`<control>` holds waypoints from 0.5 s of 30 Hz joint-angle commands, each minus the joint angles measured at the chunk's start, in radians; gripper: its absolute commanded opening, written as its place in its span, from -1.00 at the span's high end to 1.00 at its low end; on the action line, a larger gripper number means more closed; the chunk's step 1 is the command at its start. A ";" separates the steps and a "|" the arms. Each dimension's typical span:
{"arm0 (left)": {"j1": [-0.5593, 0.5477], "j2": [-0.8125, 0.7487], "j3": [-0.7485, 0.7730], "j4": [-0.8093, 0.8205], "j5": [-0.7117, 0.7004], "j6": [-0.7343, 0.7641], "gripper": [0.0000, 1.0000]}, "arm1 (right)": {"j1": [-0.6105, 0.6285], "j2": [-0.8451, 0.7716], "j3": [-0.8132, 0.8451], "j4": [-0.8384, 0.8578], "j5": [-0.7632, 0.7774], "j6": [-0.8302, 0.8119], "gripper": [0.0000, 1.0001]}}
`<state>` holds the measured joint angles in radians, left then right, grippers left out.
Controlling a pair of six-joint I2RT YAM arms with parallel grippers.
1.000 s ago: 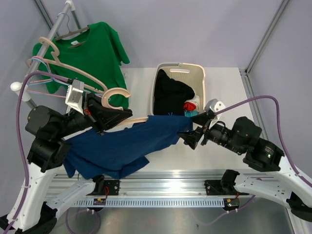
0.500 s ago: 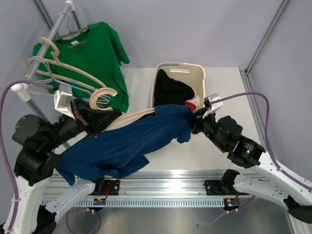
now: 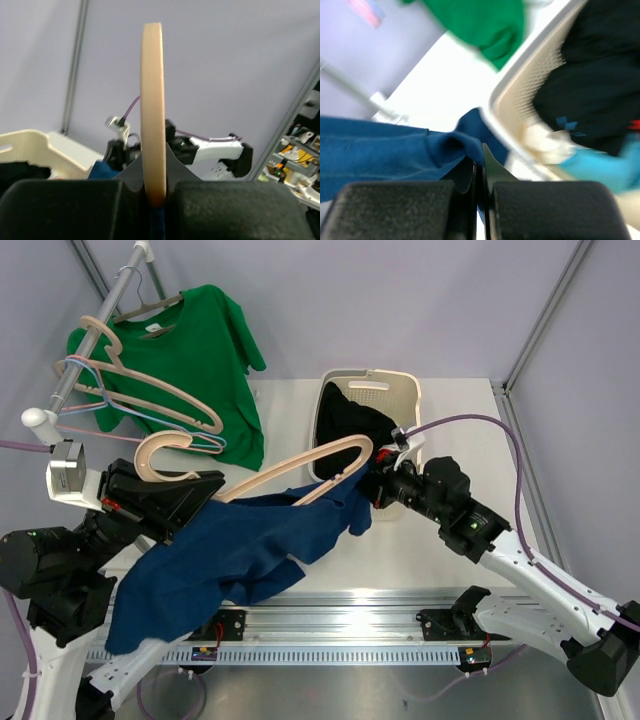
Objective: Remove the t-shirt from the hanger
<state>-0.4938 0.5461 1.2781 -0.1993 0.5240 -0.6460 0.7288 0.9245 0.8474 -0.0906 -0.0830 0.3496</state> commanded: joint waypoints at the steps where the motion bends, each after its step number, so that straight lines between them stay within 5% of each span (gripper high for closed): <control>1: 0.001 0.018 -0.025 0.329 0.030 -0.159 1.00 | -0.016 0.004 -0.016 0.130 -0.245 0.051 1.00; 15: 0.001 0.133 -0.247 0.902 -0.073 -0.366 1.00 | 0.038 0.086 -0.019 0.273 -0.336 0.137 1.00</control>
<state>-0.4938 0.6304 1.0283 0.4793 0.5041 -0.9428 0.7464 0.9901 0.8185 0.1120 -0.3935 0.4644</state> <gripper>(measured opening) 0.050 0.011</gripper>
